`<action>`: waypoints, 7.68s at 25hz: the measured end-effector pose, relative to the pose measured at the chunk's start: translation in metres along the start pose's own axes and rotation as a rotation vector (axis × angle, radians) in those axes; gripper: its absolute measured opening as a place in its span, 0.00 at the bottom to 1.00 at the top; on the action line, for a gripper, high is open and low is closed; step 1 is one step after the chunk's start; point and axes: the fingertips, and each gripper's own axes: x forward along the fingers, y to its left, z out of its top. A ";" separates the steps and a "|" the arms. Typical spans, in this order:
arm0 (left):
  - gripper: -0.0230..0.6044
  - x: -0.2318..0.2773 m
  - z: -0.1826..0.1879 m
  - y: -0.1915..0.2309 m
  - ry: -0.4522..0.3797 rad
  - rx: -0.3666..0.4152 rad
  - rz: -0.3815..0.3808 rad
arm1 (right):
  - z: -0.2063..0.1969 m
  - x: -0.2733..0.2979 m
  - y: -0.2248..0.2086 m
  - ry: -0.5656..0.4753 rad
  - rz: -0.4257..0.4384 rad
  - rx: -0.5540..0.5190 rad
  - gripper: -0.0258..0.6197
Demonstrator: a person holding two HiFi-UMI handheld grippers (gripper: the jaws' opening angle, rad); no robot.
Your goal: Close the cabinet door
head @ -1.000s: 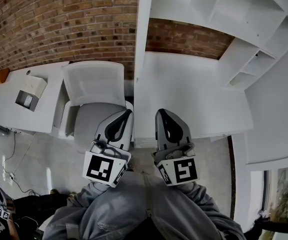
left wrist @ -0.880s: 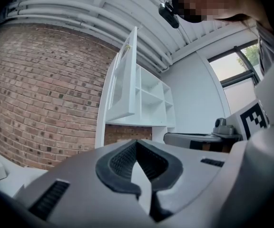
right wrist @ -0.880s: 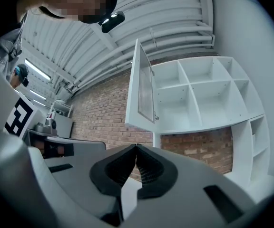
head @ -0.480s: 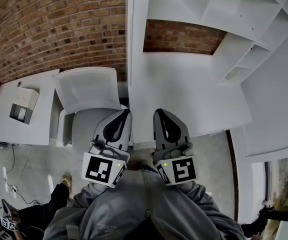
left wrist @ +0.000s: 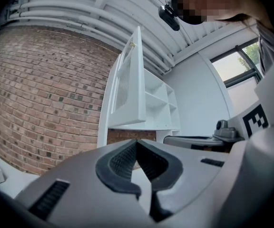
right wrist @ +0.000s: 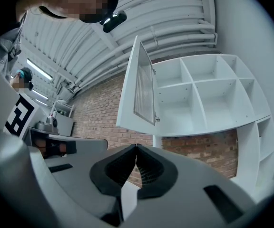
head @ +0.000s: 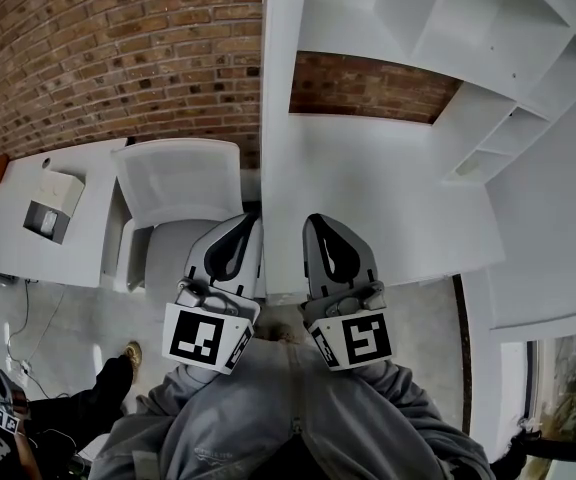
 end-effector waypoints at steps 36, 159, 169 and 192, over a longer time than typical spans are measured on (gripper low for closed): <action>0.04 0.009 0.144 0.010 -0.244 0.160 -0.066 | 0.166 0.035 0.018 -0.260 0.161 -0.116 0.17; 0.04 0.239 0.102 -0.098 -0.162 0.162 -0.220 | 0.141 0.076 -0.252 -0.171 0.329 0.125 0.19; 0.04 0.270 0.096 -0.096 -0.142 0.174 -0.175 | 0.137 0.094 -0.276 -0.174 0.403 0.151 0.20; 0.04 0.318 0.087 -0.093 -0.125 0.178 -0.065 | 0.127 0.130 -0.312 -0.169 0.538 0.173 0.21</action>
